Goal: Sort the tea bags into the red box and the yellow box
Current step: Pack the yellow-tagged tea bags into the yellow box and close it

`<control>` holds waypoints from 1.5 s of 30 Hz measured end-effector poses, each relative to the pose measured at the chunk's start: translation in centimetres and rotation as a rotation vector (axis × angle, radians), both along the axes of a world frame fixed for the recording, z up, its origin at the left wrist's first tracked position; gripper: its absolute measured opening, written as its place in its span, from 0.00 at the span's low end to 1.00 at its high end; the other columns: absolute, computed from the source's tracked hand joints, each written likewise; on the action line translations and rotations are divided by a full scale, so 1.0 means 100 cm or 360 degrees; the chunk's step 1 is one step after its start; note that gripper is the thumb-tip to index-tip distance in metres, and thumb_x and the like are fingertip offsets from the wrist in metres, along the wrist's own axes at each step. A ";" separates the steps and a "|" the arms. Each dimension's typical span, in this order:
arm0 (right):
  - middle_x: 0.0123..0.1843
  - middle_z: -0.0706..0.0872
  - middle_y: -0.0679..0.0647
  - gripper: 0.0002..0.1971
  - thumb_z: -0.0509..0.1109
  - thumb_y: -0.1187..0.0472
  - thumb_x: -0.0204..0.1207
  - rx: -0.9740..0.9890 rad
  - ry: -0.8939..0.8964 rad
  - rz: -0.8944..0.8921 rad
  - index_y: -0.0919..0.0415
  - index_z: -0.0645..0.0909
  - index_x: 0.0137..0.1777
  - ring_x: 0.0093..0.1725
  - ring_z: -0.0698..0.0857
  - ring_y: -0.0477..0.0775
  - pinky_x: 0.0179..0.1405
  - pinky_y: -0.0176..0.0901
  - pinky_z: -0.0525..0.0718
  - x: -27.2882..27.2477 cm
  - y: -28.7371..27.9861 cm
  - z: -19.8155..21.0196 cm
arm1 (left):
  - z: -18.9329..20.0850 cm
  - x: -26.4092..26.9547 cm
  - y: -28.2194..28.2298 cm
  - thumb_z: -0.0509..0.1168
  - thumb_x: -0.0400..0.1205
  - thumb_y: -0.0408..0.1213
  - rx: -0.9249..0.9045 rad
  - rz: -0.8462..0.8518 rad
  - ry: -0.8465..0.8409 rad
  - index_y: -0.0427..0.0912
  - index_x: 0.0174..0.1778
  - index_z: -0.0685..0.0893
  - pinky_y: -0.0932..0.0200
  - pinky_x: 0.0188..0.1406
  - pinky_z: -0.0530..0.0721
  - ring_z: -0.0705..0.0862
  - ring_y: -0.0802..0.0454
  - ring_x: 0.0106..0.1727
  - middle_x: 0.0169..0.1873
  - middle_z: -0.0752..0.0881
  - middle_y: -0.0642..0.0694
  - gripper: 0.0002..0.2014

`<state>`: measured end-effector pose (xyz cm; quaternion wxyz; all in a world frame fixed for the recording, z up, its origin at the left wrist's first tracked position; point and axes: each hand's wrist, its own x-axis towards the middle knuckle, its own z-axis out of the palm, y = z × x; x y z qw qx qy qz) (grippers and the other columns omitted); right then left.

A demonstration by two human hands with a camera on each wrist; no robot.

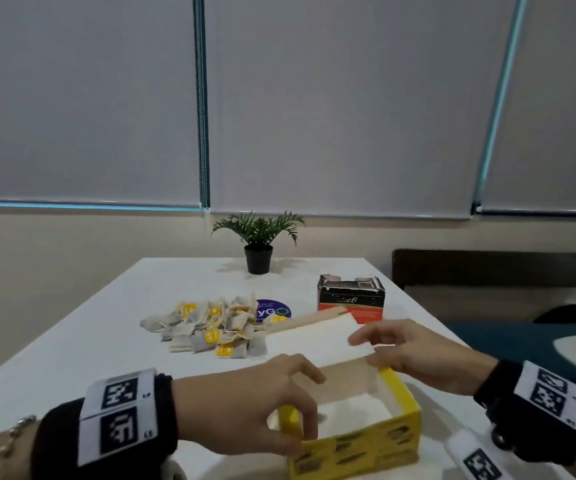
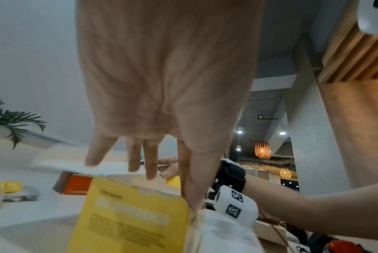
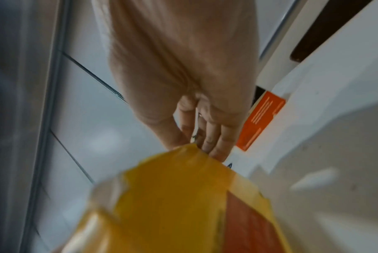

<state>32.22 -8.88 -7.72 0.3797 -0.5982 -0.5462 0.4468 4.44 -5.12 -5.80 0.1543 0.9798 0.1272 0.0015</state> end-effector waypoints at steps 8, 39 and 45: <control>0.59 0.86 0.59 0.11 0.70 0.80 0.74 0.0284 -0.0064 -0.0513 0.67 0.86 0.52 0.57 0.84 0.56 0.50 0.42 0.86 0.060 0.034 -0.001 | -0.005 0.011 0.128 0.58 0.77 0.69 -0.0053 0.0580 -0.0380 0.63 0.67 0.75 0.55 0.77 0.66 0.67 0.58 0.74 0.70 0.65 0.54 0.25; 0.72 0.77 0.56 0.52 0.83 0.47 0.61 -0.0544 -0.1409 0.0532 0.55 0.61 0.83 0.68 0.79 0.58 0.64 0.48 0.80 -0.140 0.149 0.014 | -0.034 0.011 0.232 0.66 0.48 0.82 -0.0216 0.0918 0.0737 0.68 0.81 0.54 0.40 0.82 0.55 0.52 0.42 0.84 0.84 0.49 0.52 0.63; 0.61 0.87 0.53 0.30 0.81 0.53 0.67 -0.0335 -0.1515 0.0643 0.55 0.79 0.69 0.56 0.86 0.55 0.57 0.47 0.85 -0.150 0.129 0.004 | -0.039 -0.008 0.199 0.64 0.69 0.74 -0.0150 0.0775 0.0724 0.54 0.85 0.48 0.44 0.83 0.51 0.49 0.45 0.84 0.85 0.46 0.50 0.54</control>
